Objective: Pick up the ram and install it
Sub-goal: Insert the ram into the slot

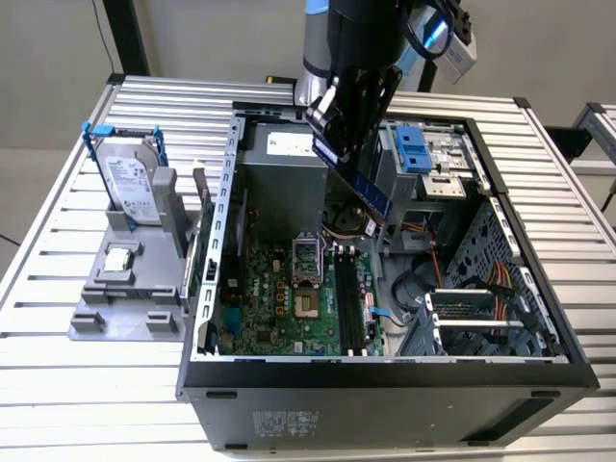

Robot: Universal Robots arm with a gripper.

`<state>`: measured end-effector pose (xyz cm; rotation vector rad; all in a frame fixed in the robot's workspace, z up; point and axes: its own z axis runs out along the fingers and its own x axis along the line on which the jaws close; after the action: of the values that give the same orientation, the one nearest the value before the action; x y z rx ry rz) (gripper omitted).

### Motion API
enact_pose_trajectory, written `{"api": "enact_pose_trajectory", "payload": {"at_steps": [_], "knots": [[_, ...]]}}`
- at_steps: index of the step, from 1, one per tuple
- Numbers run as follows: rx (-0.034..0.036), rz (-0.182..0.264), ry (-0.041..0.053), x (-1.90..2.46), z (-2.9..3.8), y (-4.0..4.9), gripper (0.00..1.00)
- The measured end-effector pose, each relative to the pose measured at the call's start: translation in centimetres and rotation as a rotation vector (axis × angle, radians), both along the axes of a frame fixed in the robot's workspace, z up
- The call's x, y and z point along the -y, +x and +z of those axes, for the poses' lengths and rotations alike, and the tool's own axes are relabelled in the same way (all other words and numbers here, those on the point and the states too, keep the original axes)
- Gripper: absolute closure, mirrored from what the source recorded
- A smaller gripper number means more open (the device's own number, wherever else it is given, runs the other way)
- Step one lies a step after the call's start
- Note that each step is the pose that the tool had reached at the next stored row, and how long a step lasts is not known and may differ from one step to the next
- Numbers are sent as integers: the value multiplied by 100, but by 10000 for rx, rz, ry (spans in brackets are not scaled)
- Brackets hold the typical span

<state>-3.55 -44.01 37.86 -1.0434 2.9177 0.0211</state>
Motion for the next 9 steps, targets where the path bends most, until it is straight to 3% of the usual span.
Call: {"api": "enact_pose_trajectory", "payload": {"at_steps": [9], "knots": [[0,0,0,0,0,140,100]]}}
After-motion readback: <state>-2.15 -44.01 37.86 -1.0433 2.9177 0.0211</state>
